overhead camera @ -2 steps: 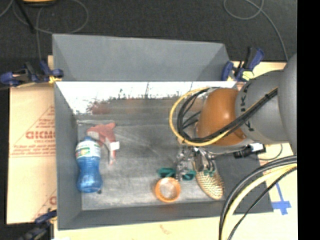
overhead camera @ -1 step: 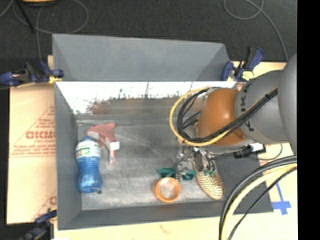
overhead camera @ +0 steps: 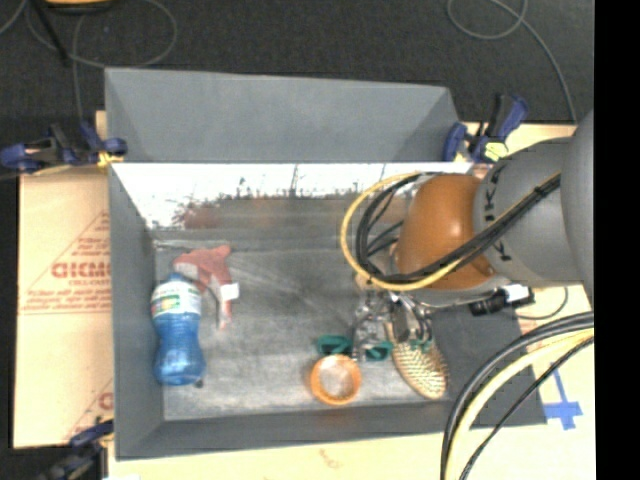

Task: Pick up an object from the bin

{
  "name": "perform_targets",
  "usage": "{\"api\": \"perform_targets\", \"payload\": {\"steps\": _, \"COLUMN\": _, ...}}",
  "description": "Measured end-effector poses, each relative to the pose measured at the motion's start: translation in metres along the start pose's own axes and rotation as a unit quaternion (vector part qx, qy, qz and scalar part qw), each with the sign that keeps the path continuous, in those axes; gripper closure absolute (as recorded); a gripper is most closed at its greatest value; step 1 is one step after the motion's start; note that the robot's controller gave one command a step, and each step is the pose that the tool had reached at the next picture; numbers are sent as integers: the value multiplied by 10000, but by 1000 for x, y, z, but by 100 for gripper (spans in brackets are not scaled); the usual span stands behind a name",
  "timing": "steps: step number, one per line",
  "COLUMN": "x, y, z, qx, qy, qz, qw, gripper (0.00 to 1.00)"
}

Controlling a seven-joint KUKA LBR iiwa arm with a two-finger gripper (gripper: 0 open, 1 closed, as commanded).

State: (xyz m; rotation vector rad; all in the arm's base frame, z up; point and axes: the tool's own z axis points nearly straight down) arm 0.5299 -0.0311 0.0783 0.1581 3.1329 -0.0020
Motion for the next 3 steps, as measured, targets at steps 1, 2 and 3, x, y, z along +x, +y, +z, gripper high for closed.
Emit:
{"api": "perform_targets", "payload": {"steps": 1, "x": 0, "y": 0, "z": -10, "qx": -1, "qy": 9, "qz": -6, "qw": 10000, "gripper": 100}}
{"api": "perform_targets", "payload": {"steps": 2, "x": -1, "y": 0, "z": -21, "qx": -3, "qy": 6, "qz": -12, "qw": 10000, "gripper": 100}}
{"api": "perform_targets", "payload": {"steps": 3, "x": 1, "y": 0, "z": -38, "qx": -5, "qy": 36, "qz": -17, "qw": 10000, "gripper": 100}}
